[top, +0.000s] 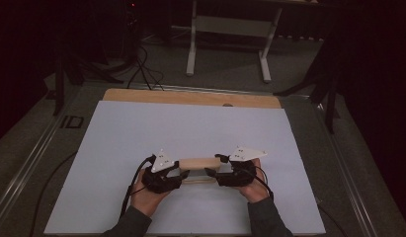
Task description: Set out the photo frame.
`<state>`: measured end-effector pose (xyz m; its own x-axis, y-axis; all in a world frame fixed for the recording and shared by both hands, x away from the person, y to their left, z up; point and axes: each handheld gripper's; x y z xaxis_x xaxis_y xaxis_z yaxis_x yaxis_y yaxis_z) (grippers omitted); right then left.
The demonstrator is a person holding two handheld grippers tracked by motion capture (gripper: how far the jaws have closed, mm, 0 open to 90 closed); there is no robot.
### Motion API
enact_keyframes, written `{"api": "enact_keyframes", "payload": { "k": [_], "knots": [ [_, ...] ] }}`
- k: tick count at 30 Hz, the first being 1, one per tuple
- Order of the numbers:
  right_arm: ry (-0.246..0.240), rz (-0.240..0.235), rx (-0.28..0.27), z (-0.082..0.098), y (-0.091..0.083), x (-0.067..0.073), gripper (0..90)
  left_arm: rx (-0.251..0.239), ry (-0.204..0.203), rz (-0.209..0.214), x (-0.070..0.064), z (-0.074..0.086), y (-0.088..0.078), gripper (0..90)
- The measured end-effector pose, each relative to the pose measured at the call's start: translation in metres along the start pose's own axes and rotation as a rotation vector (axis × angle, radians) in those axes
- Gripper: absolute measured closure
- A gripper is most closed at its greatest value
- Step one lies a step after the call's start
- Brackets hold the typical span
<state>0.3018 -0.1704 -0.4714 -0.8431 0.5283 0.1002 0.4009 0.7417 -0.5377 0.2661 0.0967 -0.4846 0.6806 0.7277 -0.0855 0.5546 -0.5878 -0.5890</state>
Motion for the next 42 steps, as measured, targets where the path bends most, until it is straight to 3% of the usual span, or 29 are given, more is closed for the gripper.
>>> {"api": "enact_keyframes", "payload": {
  "k": [9, 17, 36, 42],
  "knots": [
    [-0.01, -0.002, 0.027, 0.0079, 0.0007, -0.0039, 41.9, 0.001, 0.001, 0.009, 0.001, -0.0003, 0.0004, 52.9],
    [-0.021, 0.029, 0.043, 0.0101, 0.0003, -0.0048, 48.9, 0.002, 0.003, 0.018, 0.0028, -0.0011, 0.001, 53.0],
    [-0.059, 0.065, 0.044, 0.0064, 0.0024, -0.001, 50.2, 0.012, 0.071, 0.009, 0.0061, -0.0048, 0.0013, 54.7],
    [-0.066, 0.078, 0.041, 0.0049, 0.0046, -0.0004, 50.3, 0.015, 0.068, 0.018, 0.0101, -0.0063, 0.0014, 55.2]
  ]
}}
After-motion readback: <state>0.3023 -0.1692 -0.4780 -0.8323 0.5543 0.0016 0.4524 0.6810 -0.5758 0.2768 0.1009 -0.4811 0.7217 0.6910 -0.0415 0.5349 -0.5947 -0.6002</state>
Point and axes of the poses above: each handheld gripper's, and its own axes: y roughly forward along the jaws, z roughly out of its underside, x roughly to its left, and after that the axes turned 3 degrees about x, right-handed
